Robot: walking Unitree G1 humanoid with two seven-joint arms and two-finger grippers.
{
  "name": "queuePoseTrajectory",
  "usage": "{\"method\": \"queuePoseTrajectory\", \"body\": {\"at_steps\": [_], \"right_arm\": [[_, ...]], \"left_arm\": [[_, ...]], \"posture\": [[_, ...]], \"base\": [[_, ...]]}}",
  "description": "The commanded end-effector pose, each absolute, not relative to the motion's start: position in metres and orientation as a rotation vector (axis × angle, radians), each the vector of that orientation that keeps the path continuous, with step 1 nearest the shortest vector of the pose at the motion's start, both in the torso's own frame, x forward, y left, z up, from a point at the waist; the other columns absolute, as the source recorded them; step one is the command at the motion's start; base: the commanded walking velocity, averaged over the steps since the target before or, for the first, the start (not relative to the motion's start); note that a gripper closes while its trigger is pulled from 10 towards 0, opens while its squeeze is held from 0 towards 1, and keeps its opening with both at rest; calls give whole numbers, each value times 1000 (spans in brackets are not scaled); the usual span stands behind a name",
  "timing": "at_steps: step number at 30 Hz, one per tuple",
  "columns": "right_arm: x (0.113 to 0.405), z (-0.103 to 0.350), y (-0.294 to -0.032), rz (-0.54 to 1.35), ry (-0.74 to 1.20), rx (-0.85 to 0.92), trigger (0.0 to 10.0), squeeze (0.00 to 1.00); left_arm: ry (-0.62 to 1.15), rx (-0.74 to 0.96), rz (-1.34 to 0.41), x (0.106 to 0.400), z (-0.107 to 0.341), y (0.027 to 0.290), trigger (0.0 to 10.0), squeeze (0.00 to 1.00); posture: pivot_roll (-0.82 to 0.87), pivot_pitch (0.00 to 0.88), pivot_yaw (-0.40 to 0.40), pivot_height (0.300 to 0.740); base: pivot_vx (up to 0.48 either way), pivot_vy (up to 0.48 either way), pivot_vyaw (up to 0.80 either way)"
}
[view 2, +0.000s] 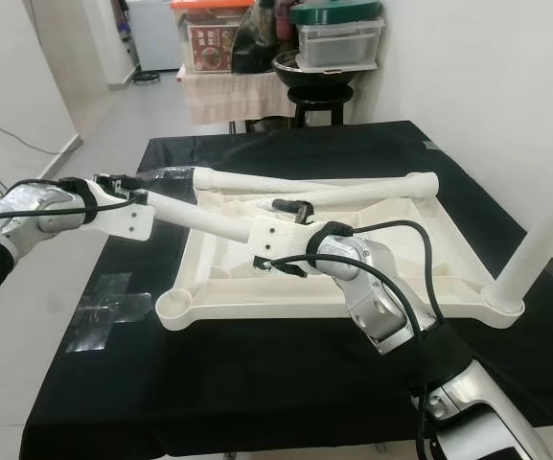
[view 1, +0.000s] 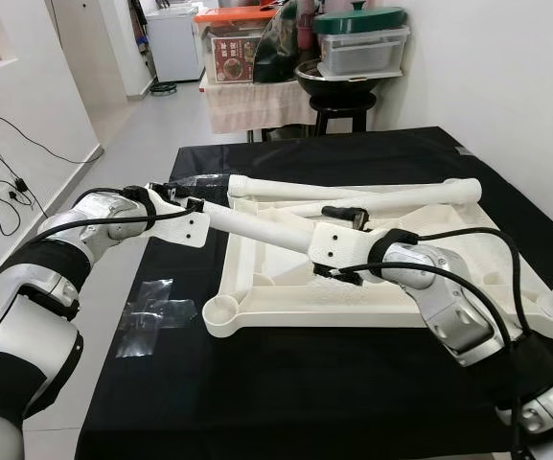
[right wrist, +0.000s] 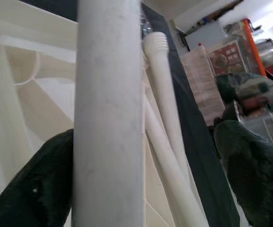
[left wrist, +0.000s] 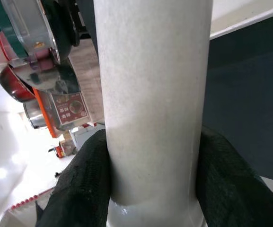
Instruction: Building children table
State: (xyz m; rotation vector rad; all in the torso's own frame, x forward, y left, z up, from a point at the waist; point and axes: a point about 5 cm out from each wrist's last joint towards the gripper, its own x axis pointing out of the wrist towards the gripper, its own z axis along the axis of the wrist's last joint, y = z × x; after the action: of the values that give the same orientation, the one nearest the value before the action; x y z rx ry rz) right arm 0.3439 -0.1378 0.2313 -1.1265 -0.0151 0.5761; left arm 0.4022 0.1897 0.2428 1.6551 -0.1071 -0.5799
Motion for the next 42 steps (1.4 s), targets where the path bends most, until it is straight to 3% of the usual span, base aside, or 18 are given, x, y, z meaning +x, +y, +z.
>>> {"method": "queuePoseTrajectory", "body": {"at_steps": [1, 3, 7, 8, 11, 15, 16, 17, 18, 20, 31, 33, 34, 35, 38, 42], "right_arm": [[349, 250, -146, 498, -74, -1083, 10000, 1000], [353, 281, -163, 370, -172, -956, 10000, 1000], [349, 314, -175, 304, -296, -766, 10000, 1000], [349, 314, -175, 304, -296, -766, 10000, 1000], [339, 341, -173, 353, -416, -483, 10000, 1000], [333, 345, -165, 442, -452, -344, 10000, 1000], [329, 341, -158, 501, -468, -280, 10000, 420], [327, 335, -152, 522, -484, -226, 10000, 0], [328, 326, -148, 521, -479, -204, 10000, 0], [329, 319, -146, 512, -477, -191, 10000, 0], [336, 302, -154, 500, -420, -119, 10000, 0], [326, 292, -141, 622, -413, -69, 10000, 0], [326, 292, -141, 622, -413, -69, 10000, 0], [319, 286, -132, 708, -408, -39, 10000, 0], [314, 282, -127, 762, -407, -19, 10000, 0], [294, 274, -112, 998, -401, 80, 10000, 0]], "left_arm": [[-58, 1650, -559, 402, 244, 201, 0, 0], [-25, 1594, -521, 402, 245, 211, 0, 0], [8, 1541, -474, 401, 244, 222, 0, 0], [8, 1541, -474, 401, 244, 222, 0, 0], [30, 1449, -422, 401, 242, 230, 0, 0], [36, 1374, -376, 401, 242, 234, 0, 0], [27, 1257, -343, 402, 244, 235, 0, 0], [11, 1109, -312, 403, 247, 235, 0, 0], [-3, 997, -298, 404, 249, 234, 0, 0], [-9, 942, -293, 404, 249, 234, 0, 0], [-25, 904, -370, 401, 236, 225, 0, 0], [-64, 718, -479, 401, 240, 210, 0, 0], [-64, 718, -479, 401, 240, 210, 0, 0], [-95, 584, -554, 401, 244, 201, 0, 0], [-118, 497, -605, 400, 247, 195, 0, 0], [-233, 88, -930, 389, 269, 167, 0, 0]], "posture": [[-18, 0, 60, 740], [-19, 0, 63, 740], [-24, 0, 65, 740], [-24, 0, 65, 740], [-25, 0, 65, 740], [-24, 0, 66, 740], [-26, 0, 66, 740], [-26, 0, 64, 740], [-23, 0, 62, 740], [-23, 0, 62, 740], [-18, 0, 55, 740], [-16, 0, 53, 740], [-16, 0, 53, 740], [-16, 0, 54, 740], [-16, 0, 54, 740], [-18, 0, 53, 740]], "base": [[0, 0, 0], [0, 0, 0], [0, 0, 0], [0, 0, 0], [0, 0, 0], [0, 0, 0], [0, 0, 0], [0, 0, 0], [0, 0, 0], [0, 0, 0], [0, 0, 0], [0, 0, 0], [0, 0, 0], [0, 0, 0], [0, 0, 0], [0, 0, 0]]}}
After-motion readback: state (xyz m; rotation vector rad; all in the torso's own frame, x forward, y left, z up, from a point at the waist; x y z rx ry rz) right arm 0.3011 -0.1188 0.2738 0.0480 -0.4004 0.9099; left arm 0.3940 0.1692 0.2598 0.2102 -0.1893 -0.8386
